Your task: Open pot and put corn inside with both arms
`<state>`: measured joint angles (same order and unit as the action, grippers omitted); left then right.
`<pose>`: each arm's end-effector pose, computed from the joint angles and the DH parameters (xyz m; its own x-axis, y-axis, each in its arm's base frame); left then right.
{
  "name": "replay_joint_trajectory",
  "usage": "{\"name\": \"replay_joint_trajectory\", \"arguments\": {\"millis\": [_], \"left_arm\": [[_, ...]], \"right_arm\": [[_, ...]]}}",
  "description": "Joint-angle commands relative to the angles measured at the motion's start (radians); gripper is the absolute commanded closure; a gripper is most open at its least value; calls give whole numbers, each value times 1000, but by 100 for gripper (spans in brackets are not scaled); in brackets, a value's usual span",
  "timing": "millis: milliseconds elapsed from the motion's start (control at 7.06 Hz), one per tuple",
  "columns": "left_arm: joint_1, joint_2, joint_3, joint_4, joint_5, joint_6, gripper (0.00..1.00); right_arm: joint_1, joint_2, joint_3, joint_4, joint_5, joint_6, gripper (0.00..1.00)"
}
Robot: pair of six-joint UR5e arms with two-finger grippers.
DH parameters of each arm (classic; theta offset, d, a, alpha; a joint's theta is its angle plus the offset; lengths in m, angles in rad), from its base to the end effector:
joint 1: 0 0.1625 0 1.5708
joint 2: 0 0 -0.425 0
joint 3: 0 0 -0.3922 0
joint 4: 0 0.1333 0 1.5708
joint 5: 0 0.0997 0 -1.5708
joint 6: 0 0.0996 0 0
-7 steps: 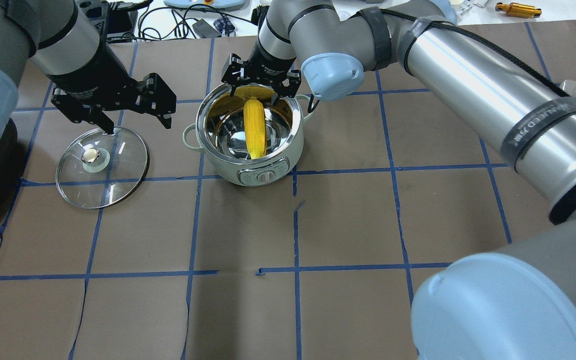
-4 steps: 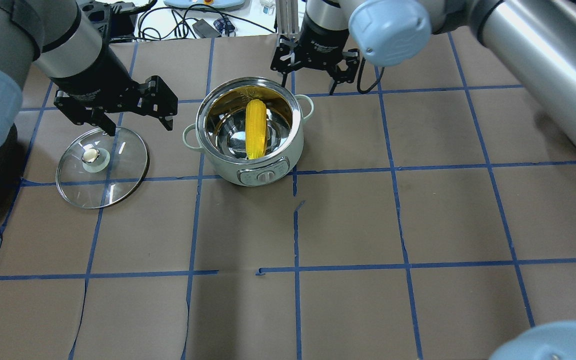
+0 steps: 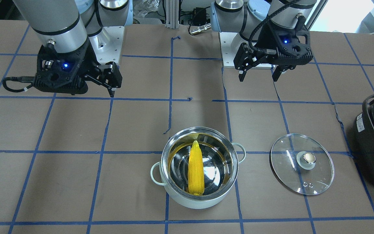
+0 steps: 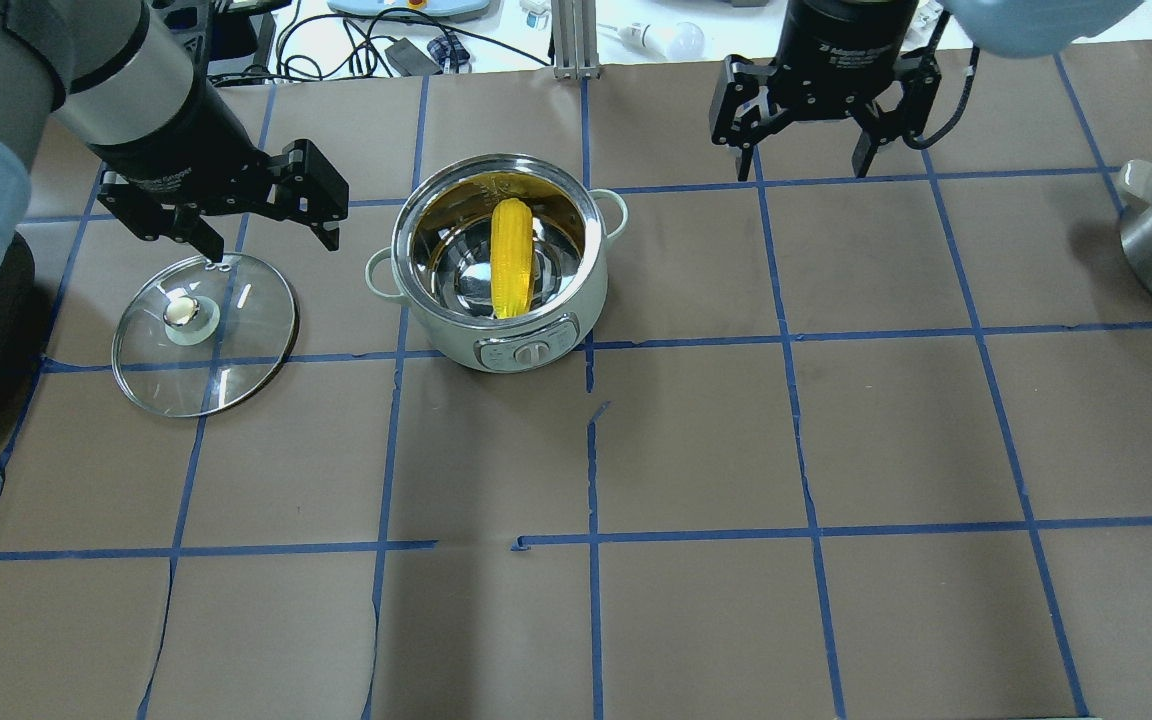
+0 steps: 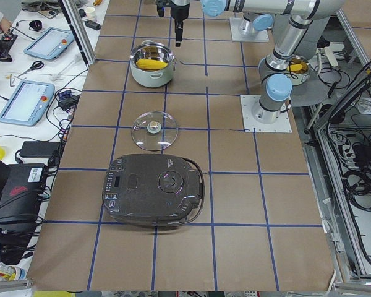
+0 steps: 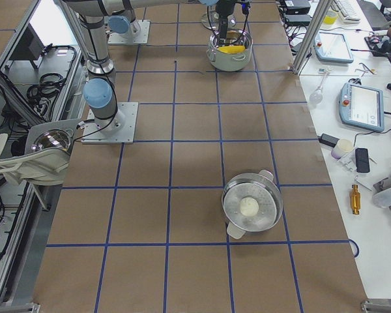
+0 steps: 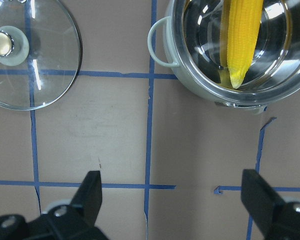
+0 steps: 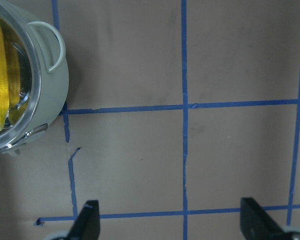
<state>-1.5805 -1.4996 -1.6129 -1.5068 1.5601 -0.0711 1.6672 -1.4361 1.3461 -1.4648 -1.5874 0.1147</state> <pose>-0.1389 -0.4690 0.5079 -0.9980 -0.0601 0.0172 -0.0614 0.9939 -0.0920 0.1836 -0.5306 0.5177 -0.9997 0.0180 0.0183 0.0183 0.9997 0.0140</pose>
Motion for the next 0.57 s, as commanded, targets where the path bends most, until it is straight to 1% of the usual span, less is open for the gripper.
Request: {"name": "replay_joint_trajectory", "arguments": {"millis": [0, 142, 425], "left_arm": [[10, -8, 30, -6, 9, 5, 0], [11, -7, 28, -32, 11, 16, 0], [11, -2, 47, -35, 17, 31, 0]], "right_arm": [[-59, -79, 36, 0, 6, -75, 0], [-61, -84, 69, -68, 10, -75, 0], [-58, -86, 79, -95, 14, -75, 0]]}}
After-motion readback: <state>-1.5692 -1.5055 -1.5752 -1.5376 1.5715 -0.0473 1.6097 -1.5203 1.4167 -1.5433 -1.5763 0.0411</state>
